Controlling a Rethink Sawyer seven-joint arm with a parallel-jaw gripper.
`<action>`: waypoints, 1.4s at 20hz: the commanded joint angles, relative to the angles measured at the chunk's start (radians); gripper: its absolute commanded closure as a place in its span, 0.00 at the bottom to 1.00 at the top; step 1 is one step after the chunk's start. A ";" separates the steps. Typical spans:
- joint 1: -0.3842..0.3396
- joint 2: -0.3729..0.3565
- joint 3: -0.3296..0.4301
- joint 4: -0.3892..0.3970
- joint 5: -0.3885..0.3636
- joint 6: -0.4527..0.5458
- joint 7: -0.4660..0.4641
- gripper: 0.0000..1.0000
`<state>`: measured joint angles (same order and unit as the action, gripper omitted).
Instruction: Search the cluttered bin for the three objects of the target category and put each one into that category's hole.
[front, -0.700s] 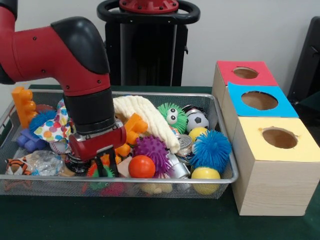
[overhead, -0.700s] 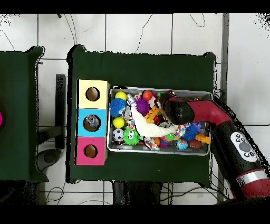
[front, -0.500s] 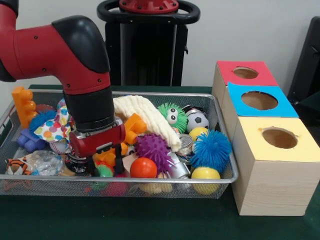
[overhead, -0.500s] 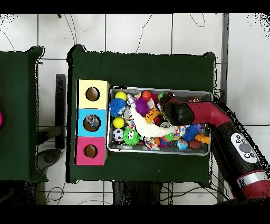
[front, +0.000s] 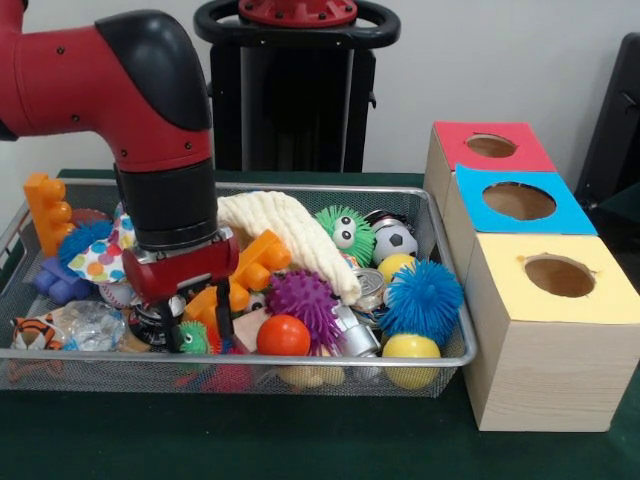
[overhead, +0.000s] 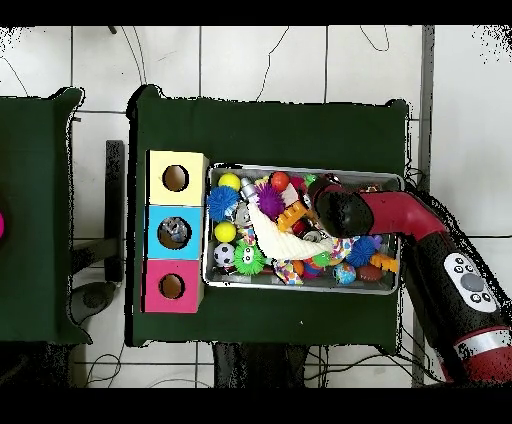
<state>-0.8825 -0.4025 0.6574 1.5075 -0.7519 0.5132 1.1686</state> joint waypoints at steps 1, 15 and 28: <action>0.024 -0.003 -0.053 0.002 0.046 -0.032 0.149 0.00; 0.108 -0.114 -0.219 -0.065 -0.004 0.002 0.218 0.00; 0.213 -0.115 -0.413 -0.108 0.022 -0.110 0.294 0.00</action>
<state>-0.6815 -0.5231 0.3527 1.4458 -0.7289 0.4762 1.1963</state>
